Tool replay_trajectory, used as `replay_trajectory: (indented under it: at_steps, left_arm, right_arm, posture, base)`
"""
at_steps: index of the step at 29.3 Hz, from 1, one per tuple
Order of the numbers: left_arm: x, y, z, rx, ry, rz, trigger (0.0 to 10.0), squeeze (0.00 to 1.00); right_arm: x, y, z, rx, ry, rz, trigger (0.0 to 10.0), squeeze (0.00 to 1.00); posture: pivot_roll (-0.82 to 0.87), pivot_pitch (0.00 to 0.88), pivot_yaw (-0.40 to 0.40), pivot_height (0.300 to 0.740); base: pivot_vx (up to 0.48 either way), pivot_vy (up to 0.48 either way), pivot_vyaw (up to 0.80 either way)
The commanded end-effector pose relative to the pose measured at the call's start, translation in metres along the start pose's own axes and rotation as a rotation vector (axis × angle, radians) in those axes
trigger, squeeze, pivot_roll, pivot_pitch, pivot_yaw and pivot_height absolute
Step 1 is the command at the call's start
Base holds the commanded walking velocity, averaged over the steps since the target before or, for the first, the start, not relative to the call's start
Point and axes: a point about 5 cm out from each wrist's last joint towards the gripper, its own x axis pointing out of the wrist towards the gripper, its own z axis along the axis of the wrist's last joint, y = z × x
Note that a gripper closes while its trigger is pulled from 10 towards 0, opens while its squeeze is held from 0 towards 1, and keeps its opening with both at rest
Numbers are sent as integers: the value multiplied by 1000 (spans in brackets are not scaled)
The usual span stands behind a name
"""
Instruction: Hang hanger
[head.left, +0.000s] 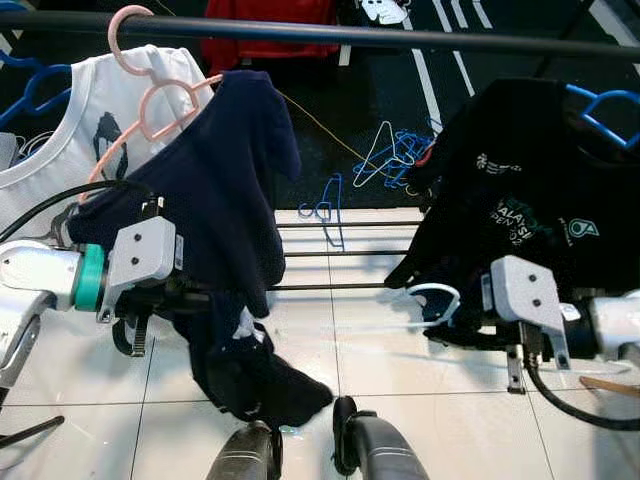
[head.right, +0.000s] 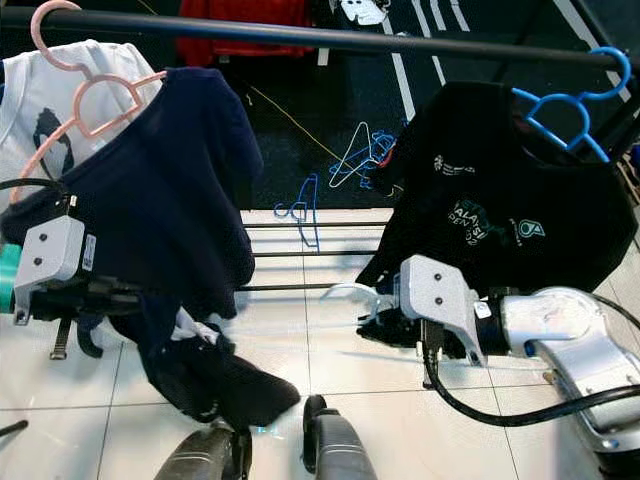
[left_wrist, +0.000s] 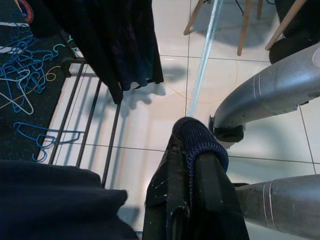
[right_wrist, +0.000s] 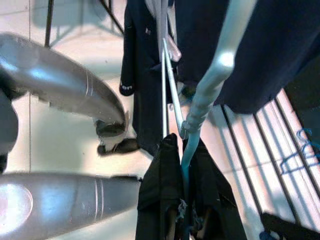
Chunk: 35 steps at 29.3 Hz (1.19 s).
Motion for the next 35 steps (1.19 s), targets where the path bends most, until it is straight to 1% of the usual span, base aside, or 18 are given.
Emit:
replay_trajectory:
  at_steps: [1,2,3,6,9,14,18,19,20,23,24,25,27,28,30,35]
  left_arm:
    - [3,-3,0,8,-9,-9,10000,0]
    - [6,-4,1,7,-17,-15,10000,0]
    - [6,-4,1,7,-17,-15,10000,0]
    - [15,-5,2,7,-46,-31,10000,0]
    - [18,-4,3,7,-60,-31,10000,0]
    - [20,-3,3,7,-66,-29,10000,0]
    - [23,1,2,11,-68,-4,10000,0]
    - [23,4,1,16,-60,16,10000,0]
    - [22,6,-1,21,-46,29,10000,0]
    - [20,7,-3,23,-36,36,10000,0]
    - [14,9,-6,34,-6,44,10000,0]
    - [14,9,-6,34,-6,44,10000,0]
    - [2,12,-10,40,41,55,10000,0]
    - [2,12,-10,40,41,55,10000,0]
    - [-4,13,-11,38,55,58,10000,0]
    - [-2,12,-8,31,30,52,10000,0]
  right_arm:
    - [4,2,9,-16,-44,28,10000,0]
    - [6,2,14,-28,-68,35,10000,0]
    - [6,2,14,-28,-68,35,10000,0]
    - [9,0,25,-54,-111,49,10000,0]
    - [10,1,26,-61,-117,58,10000,0]
    - [11,2,27,-60,-120,67,10000,0]
    - [12,5,27,-56,-116,82,10000,0]
    - [10,6,25,-51,-102,88,10000,0]
    - [9,7,22,-48,-79,93,10000,0]
    - [7,8,20,-46,-63,95,10000,0]
    - [5,10,17,-42,-44,100,10000,0]
    - [5,10,17,-42,-44,100,10000,0]
    - [2,13,14,-33,-22,113,10000,0]
    - [2,13,14,-33,-22,113,10000,0]
    - [2,13,14,-31,-20,117,10000,0]
    - [4,12,16,-40,-30,124,10000,0]
  posture:
    - [-75,152,49,740]
    - [-75,152,49,740]
    - [-75,152,49,740]
    - [-79,147,49,740]
    - [-79,144,48,740]
    - [-79,141,49,740]
    - [-82,138,52,740]
    - [-85,138,54,740]
    - [-87,138,55,740]
    - [-86,138,56,740]
    - [-86,140,59,740]
    - [-86,140,59,740]
    - [-84,142,61,740]
    - [-84,142,61,740]
    - [-80,141,61,740]
    - [-76,140,61,740]
  base:
    - [0,0,0]
    - [0,0,0]
    - [0,0,0]
    - [0,0,0]
    - [0,0,0]
    - [0,0,0]
    - [0,0,0]
    - [0,0,0]
    - [0,0,0]
    - [0,0,0]
    - [0,0,0]
    - [0,0,0]
    - [0,0,0]
    - [0,0,0]
    - [0,0,0]
    - [0,0,0]
